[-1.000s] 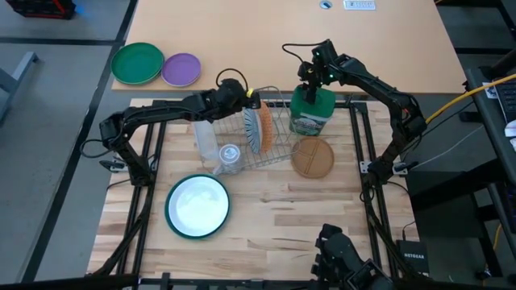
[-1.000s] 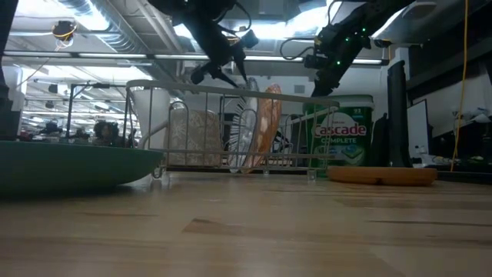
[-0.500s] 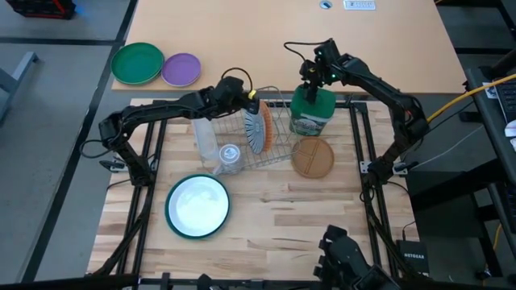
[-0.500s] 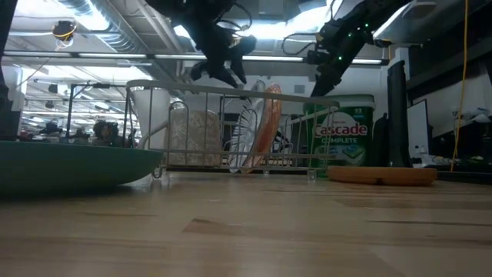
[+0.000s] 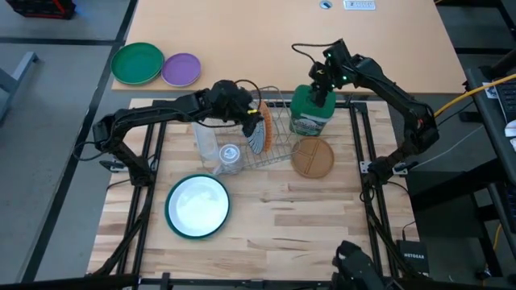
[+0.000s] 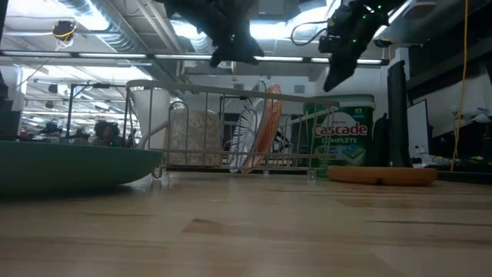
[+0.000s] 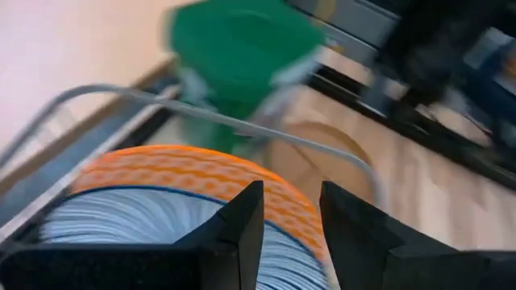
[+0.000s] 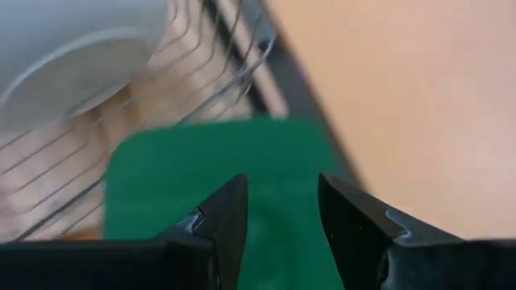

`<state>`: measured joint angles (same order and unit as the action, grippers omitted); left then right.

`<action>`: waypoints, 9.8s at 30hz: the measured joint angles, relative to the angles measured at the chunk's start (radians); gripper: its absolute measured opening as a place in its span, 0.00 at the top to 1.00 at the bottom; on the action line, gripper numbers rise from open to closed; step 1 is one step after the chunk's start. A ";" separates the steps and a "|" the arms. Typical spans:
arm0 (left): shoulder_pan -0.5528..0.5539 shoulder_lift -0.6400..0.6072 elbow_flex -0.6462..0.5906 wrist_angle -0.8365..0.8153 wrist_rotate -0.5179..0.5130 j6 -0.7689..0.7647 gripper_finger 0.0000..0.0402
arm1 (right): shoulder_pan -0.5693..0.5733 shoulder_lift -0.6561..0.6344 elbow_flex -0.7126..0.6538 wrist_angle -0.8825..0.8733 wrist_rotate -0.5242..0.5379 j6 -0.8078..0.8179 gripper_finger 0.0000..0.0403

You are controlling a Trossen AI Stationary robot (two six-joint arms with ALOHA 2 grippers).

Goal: Sort dishes
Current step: Put the white plate in the dish rack

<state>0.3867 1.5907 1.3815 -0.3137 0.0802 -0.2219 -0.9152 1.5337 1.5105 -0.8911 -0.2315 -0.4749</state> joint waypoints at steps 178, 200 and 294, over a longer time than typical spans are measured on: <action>-1.235 0.313 -0.207 -0.710 -0.473 -0.509 0.95 | 1.224 0.592 0.000 0.890 0.423 0.685 0.61; -1.238 0.311 -0.026 -0.775 -0.479 -0.546 0.99 | 1.224 0.541 0.001 0.897 0.429 0.590 0.61; -1.088 0.211 0.222 -0.466 -0.745 -0.531 1.00 | 1.511 0.335 0.605 -0.305 1.007 0.552 0.61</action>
<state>-0.7011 1.8014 1.6039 -0.7793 -0.6646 -0.7525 0.5953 1.8683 2.1155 -1.1965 0.7754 0.0773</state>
